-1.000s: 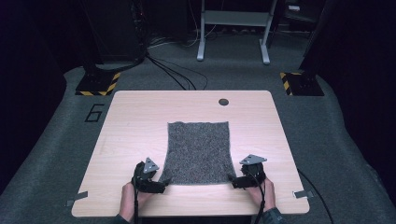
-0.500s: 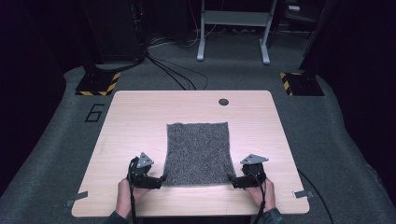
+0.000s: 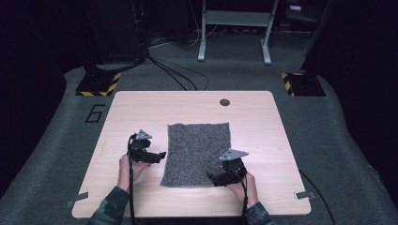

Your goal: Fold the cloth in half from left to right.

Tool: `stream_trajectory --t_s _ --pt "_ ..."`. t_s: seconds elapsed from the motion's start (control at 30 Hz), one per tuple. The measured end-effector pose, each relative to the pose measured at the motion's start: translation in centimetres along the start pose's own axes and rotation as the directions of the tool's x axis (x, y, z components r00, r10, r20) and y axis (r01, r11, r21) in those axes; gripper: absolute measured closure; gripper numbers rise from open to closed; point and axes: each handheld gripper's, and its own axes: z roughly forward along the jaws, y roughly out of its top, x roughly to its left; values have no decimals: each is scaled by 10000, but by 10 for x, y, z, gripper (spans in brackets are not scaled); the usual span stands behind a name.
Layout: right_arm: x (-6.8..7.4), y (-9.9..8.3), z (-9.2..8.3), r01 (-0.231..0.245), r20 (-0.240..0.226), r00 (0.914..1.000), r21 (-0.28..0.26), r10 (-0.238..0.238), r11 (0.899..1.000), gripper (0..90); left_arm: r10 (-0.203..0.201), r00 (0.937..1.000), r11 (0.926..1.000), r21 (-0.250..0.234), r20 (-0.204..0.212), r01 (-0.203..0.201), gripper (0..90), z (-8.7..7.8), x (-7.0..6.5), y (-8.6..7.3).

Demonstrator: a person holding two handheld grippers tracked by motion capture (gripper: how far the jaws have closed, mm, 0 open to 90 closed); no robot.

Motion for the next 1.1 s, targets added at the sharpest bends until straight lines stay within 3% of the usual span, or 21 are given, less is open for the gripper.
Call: stream_trajectory --t_s 0.2,0.43,0.63,0.67,0.73,0.87,0.9,0.97,1.03,1.1 --pt "22 21 12 402 -621 9972 -268 -418 9988 101 -42 10000 10000 3 11 42 124 14 5 12" --pt "44 37 30 754 -1094 9911 -86 -759 9971 111 -222 9996 9983 551 193 211 127 34 18 24" --pt "64 47 53 1271 -1519 9812 462 -1188 9908 115 -783 9964 9959 468 317 768 91 47 32 34" --pt "68 48 56 1394 -1570 9790 492 -1302 9890 122 -687 9974 9969 391 211 678 89 49 34 35" --pt "76 50 63 1553 -1622 9758 399 -1469 9871 132 -910 9953 9949 477 329 894 68 54 37 40" --pt "92 54 75 1922 -1857 9661 547 -1791 9798 145 -867 9951 9957 373 470 850 68 61 44 49" --pt "94 55 76 2089 -1931 9620 641 -1932 9758 151 -1046 9931 9943 245 527 1034 74 64 44 51" --pt "101 56 82 2202 -2039 9575 608 -2038 9736 204 -948 9942 9953 228 507 938 111 70 45 54" --pt "110 57 88 2477 -2131 9502 735 -2274 9661 301 -1211 9904 9924 286 665 1194 134 77 47 57" --pt "117 56 93 2659 -2110 9468 873 -2431 9600 373 -1099 9931 9937 271 407 1088 154 81 48 60"
